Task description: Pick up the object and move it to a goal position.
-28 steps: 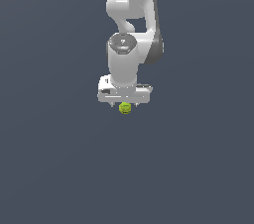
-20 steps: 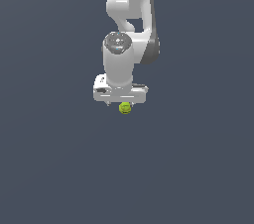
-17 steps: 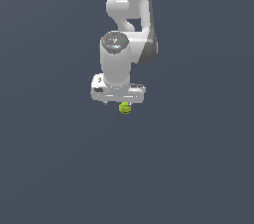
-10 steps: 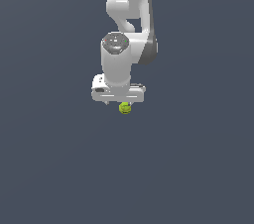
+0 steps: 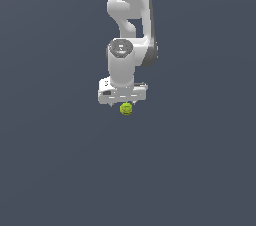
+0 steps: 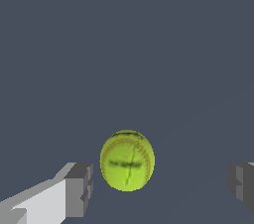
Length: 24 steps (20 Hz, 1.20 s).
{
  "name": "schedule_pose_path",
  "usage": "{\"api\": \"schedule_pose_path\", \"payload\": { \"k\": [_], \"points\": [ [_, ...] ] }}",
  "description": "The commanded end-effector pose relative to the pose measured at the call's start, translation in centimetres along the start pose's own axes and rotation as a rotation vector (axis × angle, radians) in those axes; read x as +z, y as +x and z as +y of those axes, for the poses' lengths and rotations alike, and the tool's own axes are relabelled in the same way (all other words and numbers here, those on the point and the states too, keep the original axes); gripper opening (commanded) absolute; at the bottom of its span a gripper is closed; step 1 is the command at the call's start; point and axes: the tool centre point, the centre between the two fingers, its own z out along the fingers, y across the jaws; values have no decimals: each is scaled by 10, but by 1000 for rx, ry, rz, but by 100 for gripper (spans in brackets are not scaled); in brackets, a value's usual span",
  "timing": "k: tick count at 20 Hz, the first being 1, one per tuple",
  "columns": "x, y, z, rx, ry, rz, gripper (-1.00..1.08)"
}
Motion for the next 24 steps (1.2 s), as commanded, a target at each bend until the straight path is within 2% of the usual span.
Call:
{"api": "schedule_pose_path", "payload": {
  "k": [1, 10, 18, 24],
  "points": [
    [10, -9, -6, -54, 3, 8, 100],
    [30, -29, -18, -170, 9, 26, 100],
    [35, -30, -19, -177, 9, 27, 100],
    [58, -31, -20, -180, 9, 28, 100]
  ]
}}
